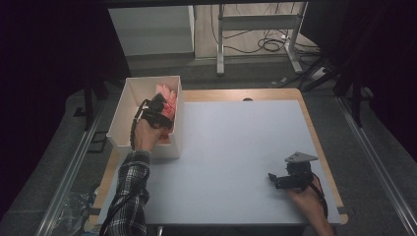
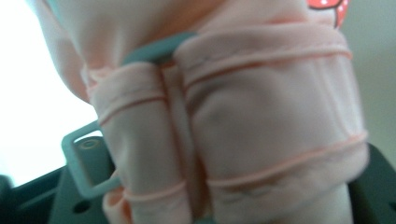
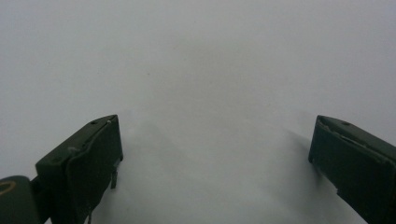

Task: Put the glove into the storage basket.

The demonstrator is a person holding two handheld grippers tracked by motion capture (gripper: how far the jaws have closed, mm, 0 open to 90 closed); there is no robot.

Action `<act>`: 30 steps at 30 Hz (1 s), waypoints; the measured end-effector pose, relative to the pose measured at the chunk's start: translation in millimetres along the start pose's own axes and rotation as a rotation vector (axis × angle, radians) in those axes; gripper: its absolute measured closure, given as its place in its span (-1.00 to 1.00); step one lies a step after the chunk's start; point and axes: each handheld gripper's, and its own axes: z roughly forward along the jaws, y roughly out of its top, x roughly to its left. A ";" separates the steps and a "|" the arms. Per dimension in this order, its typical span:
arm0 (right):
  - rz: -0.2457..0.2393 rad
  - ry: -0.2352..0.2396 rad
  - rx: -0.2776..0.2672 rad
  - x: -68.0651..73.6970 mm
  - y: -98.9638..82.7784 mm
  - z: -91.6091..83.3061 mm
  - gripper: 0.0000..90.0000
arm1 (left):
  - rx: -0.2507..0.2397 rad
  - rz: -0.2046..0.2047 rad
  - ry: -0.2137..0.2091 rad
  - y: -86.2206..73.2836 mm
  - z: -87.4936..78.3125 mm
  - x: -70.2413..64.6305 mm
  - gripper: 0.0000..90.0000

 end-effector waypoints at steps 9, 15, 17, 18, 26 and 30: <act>0.000 0.000 0.000 0.0 0.0 0.0 -0.93 | 0.004 0.003 0.005 -0.3 0.2 1.7 -0.79; 0.000 0.000 0.000 0.0 0.0 0.0 -0.93 | -0.055 0.009 -0.018 -2.4 -13.6 4.2 -0.88; 0.000 0.000 0.000 0.0 0.0 0.0 -0.93 | -0.061 0.006 -0.020 -3.1 -15.2 4.2 -0.89; 0.000 0.000 0.000 0.0 0.0 0.0 -0.93 | -0.069 0.013 -0.021 -4.0 -17.3 4.9 -0.89; 0.000 0.000 0.000 0.0 0.0 0.0 -0.93 | -0.122 0.012 -0.014 -10.5 -28.6 6.1 -0.92; 0.000 0.000 0.000 0.1 -0.1 0.0 -0.93 | -0.161 0.024 -0.013 -12.4 -38.5 7.4 -0.92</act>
